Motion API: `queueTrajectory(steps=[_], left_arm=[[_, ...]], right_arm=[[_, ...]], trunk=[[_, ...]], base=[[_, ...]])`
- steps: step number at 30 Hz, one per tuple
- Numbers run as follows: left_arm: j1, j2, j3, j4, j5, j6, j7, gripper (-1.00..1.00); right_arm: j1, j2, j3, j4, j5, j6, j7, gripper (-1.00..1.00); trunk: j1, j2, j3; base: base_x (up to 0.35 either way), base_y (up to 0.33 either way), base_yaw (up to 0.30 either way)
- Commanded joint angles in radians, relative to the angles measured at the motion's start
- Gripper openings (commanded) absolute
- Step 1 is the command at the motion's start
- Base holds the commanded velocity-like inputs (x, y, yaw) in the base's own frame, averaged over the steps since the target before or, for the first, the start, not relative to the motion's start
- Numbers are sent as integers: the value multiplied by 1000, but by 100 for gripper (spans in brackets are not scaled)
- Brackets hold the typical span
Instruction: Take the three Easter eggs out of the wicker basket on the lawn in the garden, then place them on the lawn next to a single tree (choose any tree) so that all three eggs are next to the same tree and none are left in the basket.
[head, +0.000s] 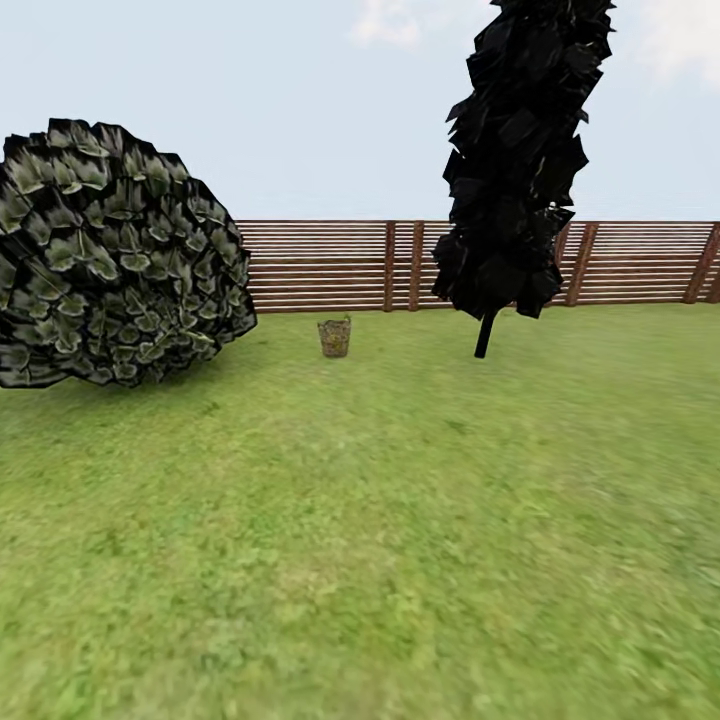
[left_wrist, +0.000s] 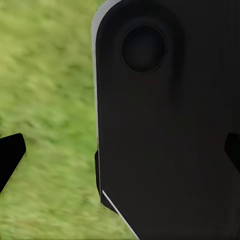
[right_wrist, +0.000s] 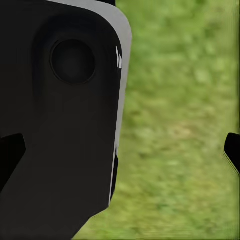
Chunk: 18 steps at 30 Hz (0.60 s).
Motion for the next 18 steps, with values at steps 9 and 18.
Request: queueTrajectory(steps=[9, 18], left_arm=[[1, 0, 0, -2, 0, -1, 0, 100], [1, 0, 0, -2, 0, -1, 0, 100]], right_arm=[[-1, 0, -1, 2, 8, -2, -1, 100], [-1, -1, -1, 2, 9, 0, 0, 100]], trunk=[[1, 0, -2], [1, 0, -7]], base=[[330, 0, 18], [330, 0, 91]])
